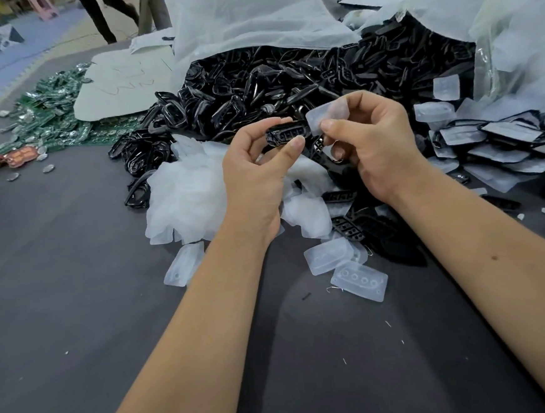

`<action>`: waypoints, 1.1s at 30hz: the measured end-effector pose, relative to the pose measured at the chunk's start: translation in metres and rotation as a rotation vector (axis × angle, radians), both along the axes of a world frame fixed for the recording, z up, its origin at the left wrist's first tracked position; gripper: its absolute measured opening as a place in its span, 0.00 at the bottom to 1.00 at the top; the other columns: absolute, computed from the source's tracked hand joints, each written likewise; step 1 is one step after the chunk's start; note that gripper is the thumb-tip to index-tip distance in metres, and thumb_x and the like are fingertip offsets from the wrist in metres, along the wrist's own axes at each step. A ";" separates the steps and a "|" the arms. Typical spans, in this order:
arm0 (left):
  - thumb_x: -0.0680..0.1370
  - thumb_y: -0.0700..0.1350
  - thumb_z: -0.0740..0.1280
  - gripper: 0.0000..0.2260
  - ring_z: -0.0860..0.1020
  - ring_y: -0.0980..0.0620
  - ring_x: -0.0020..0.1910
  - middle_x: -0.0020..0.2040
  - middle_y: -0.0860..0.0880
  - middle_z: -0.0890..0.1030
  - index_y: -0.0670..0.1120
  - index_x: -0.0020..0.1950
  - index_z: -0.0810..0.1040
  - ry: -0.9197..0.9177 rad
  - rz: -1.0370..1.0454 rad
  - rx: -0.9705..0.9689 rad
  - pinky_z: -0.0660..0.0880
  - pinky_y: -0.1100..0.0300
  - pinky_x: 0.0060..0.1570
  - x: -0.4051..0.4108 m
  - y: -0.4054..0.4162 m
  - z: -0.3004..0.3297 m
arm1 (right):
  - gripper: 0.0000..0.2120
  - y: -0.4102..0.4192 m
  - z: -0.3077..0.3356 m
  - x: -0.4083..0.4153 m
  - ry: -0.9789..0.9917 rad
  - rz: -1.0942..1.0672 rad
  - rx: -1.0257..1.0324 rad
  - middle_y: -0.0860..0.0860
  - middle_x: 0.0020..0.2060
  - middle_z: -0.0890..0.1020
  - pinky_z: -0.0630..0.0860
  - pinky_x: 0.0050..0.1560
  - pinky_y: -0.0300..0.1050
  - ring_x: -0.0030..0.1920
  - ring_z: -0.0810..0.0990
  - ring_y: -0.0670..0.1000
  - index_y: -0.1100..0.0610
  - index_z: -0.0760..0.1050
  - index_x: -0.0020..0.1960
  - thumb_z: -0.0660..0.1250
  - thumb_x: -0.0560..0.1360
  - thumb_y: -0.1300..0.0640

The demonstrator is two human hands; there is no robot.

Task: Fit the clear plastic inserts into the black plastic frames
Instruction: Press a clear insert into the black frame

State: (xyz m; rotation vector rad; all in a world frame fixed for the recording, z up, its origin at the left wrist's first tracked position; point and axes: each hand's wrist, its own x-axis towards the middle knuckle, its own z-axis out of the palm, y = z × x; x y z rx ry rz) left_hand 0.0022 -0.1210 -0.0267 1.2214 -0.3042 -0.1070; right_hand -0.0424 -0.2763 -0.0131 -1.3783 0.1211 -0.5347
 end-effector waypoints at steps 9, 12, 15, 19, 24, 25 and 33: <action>0.73 0.31 0.77 0.16 0.81 0.42 0.56 0.61 0.35 0.82 0.43 0.58 0.82 0.004 0.006 0.040 0.79 0.47 0.63 0.001 0.000 -0.001 | 0.09 -0.001 0.002 -0.002 0.008 0.001 0.049 0.52 0.35 0.78 0.70 0.29 0.41 0.33 0.74 0.49 0.57 0.76 0.44 0.71 0.75 0.70; 0.73 0.30 0.77 0.17 0.81 0.47 0.50 0.61 0.34 0.82 0.41 0.59 0.81 -0.012 -0.011 0.048 0.80 0.51 0.57 0.001 0.001 -0.001 | 0.09 0.000 0.003 -0.003 0.003 0.008 0.038 0.55 0.36 0.79 0.69 0.29 0.42 0.32 0.74 0.50 0.57 0.77 0.48 0.69 0.76 0.70; 0.73 0.29 0.76 0.18 0.84 0.48 0.49 0.57 0.37 0.85 0.38 0.61 0.80 -0.019 -0.052 0.038 0.82 0.52 0.55 0.001 0.002 -0.001 | 0.08 0.002 0.004 -0.004 0.012 0.000 0.020 0.56 0.38 0.83 0.69 0.29 0.41 0.32 0.77 0.50 0.57 0.79 0.45 0.69 0.77 0.68; 0.73 0.28 0.76 0.17 0.85 0.47 0.49 0.52 0.41 0.86 0.41 0.59 0.80 -0.017 -0.089 0.036 0.83 0.51 0.54 0.000 0.002 -0.002 | 0.05 0.004 0.004 -0.004 0.029 0.003 -0.067 0.55 0.38 0.86 0.67 0.28 0.39 0.32 0.77 0.49 0.58 0.80 0.44 0.72 0.78 0.65; 0.73 0.30 0.77 0.15 0.85 0.48 0.47 0.51 0.42 0.86 0.41 0.57 0.80 -0.029 -0.123 0.069 0.82 0.54 0.46 -0.002 0.003 0.000 | 0.03 0.009 0.003 -0.004 -0.031 -0.003 -0.184 0.55 0.36 0.82 0.71 0.31 0.30 0.28 0.76 0.40 0.65 0.81 0.46 0.74 0.76 0.66; 0.73 0.30 0.77 0.15 0.85 0.48 0.48 0.51 0.42 0.86 0.41 0.56 0.80 -0.035 -0.135 0.077 0.82 0.51 0.47 -0.003 0.003 0.000 | 0.03 0.009 0.002 -0.004 -0.034 -0.011 -0.206 0.55 0.36 0.82 0.71 0.32 0.30 0.28 0.76 0.40 0.65 0.82 0.46 0.75 0.76 0.66; 0.72 0.27 0.76 0.16 0.86 0.46 0.51 0.53 0.41 0.87 0.40 0.56 0.80 -0.057 -0.184 0.069 0.82 0.54 0.52 -0.003 0.004 0.001 | 0.03 0.010 0.001 -0.003 -0.046 -0.047 -0.375 0.59 0.40 0.86 0.79 0.43 0.40 0.38 0.82 0.47 0.64 0.84 0.46 0.76 0.75 0.64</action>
